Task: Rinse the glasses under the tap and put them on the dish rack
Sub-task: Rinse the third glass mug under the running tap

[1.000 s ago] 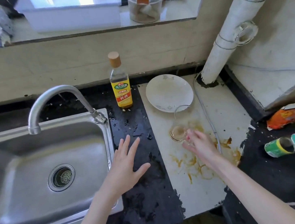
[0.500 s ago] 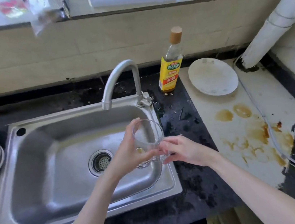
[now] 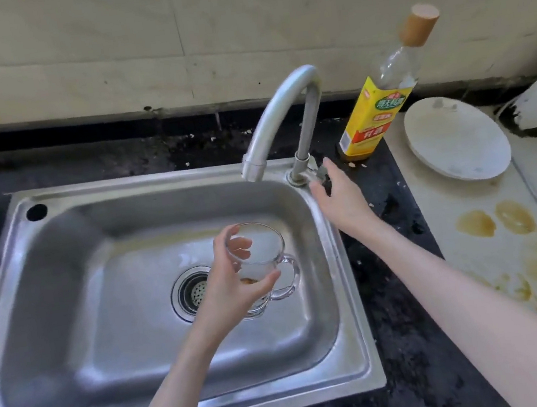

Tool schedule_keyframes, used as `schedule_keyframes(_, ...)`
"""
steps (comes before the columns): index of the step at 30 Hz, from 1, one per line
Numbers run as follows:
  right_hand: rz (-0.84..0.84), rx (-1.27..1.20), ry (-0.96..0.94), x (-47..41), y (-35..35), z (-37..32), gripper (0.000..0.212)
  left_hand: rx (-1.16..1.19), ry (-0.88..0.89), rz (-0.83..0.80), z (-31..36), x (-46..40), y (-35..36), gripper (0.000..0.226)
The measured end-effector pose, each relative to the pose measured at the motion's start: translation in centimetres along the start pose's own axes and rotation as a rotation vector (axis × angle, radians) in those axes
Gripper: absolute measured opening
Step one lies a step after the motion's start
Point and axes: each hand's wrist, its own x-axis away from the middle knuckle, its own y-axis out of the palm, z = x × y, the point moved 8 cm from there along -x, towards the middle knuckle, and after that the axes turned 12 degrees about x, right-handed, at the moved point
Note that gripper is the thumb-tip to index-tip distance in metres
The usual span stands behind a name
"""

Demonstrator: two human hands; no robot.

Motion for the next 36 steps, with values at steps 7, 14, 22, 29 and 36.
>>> schedule_keyframes(7,0.189,0.225,-0.151,1.6,1.6,-0.9,0.038,0.003,-0.055,0.022,-1.5,-0.5,-0.5,0.08)
schedule_keyframes(14,0.143,0.91,-0.194,2.3,7.1,0.2,0.062,0.03,-0.098,0.047,-1.9,-0.9,-1.1,0.077)
schedule_keyframes(22,0.119,0.943,-0.229,2.3,6.9,-0.1,0.061,-0.01,-0.115,0.026,-2.1,-1.1,-1.3,0.076)
schedule_keyframes(29,0.018,0.948,-0.216,2.3,6.5,0.0,0.061,0.009,-0.124,0.011,-1.6,-1.0,-1.3,0.075)
schedule_keyframes(36,-0.068,0.085,-0.115,5.1,5.7,-1.0,0.037,0.063,-0.159,0.0,-1.8,-1.0,-1.2,0.077)
